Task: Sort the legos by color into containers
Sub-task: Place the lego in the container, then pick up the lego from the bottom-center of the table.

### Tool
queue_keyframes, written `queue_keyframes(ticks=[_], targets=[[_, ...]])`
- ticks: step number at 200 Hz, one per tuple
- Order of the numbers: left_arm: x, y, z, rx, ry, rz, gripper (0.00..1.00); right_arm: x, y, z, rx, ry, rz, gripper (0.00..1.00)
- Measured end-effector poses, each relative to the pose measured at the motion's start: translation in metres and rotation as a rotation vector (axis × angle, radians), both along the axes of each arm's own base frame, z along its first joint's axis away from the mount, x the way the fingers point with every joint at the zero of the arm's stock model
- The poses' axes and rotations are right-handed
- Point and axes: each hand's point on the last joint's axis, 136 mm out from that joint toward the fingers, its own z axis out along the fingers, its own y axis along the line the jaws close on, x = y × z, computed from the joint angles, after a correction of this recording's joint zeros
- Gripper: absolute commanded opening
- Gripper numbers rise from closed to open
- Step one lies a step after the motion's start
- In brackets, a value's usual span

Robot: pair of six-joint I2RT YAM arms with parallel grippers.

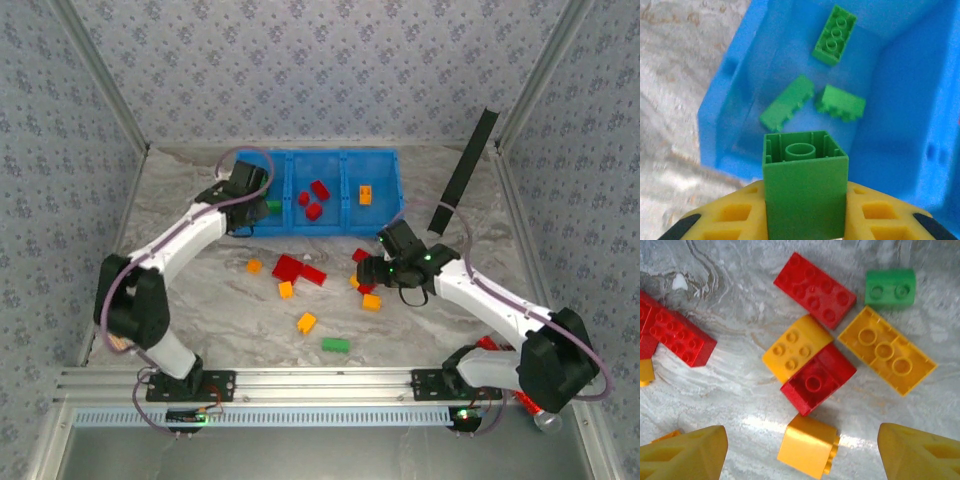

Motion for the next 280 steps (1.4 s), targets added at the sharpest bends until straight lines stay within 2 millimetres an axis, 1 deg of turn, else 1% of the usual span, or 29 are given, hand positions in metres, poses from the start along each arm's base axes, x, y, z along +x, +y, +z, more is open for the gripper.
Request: queue_keyframes(ticks=[16,32,54,67,83,102,115,137,161,175,196,216,235,263,270,280], targets=[[0.022,0.001,-0.013,0.008,0.012,0.010,0.24,-0.007,0.002,-0.005,0.014,0.023,-0.011,0.81],[0.044,0.001,-0.030,0.016,0.028,0.013,0.24,-0.010,0.002,-0.012,0.021,0.039,-0.023,0.81],[0.066,-0.004,-0.054,0.019,0.063,0.001,0.23,-0.015,0.003,-0.018,0.026,0.058,-0.034,0.81],[0.075,-0.007,-0.070,0.021,0.083,-0.005,0.23,-0.017,0.005,-0.020,0.027,0.067,-0.036,0.81],[0.089,-0.012,-0.067,0.007,0.056,-0.011,0.23,-0.020,0.009,-0.024,0.028,0.082,-0.039,0.81],[0.093,-0.015,-0.070,0.000,0.055,-0.020,0.24,-0.023,0.013,-0.030,0.021,0.100,-0.040,0.81],[0.095,-0.018,-0.070,-0.008,0.052,-0.025,0.26,-0.026,0.015,-0.035,0.007,0.114,-0.040,0.80],[0.095,-0.018,-0.070,-0.011,0.052,-0.028,0.34,-0.030,0.016,-0.044,-0.023,0.135,-0.038,0.78],[0.095,-0.018,-0.070,-0.011,0.055,-0.032,0.44,-0.032,0.014,-0.056,-0.062,0.161,-0.044,0.73],[0.094,-0.018,-0.071,-0.011,0.058,-0.036,0.52,-0.033,0.013,-0.061,-0.078,0.171,-0.047,0.69],[0.091,-0.017,-0.071,-0.005,0.066,-0.046,0.61,-0.033,0.011,-0.065,-0.094,0.178,-0.055,0.57],[0.087,-0.016,-0.063,0.001,0.062,-0.055,0.67,-0.033,0.010,-0.068,-0.107,0.184,-0.059,0.47],[0.084,-0.015,-0.043,-0.002,0.031,-0.066,0.69,-0.032,0.011,-0.068,-0.106,0.179,-0.054,0.42],[0.080,-0.013,0.007,-0.022,-0.063,-0.079,0.72,-0.033,0.010,-0.064,-0.115,0.179,-0.041,0.38],[0.078,-0.012,0.020,-0.027,-0.090,-0.084,0.72,-0.034,0.008,-0.061,-0.122,0.180,-0.036,0.38],[0.074,-0.011,0.037,-0.032,-0.121,-0.090,0.73,-0.033,0.007,-0.051,-0.125,0.170,-0.027,0.38]])
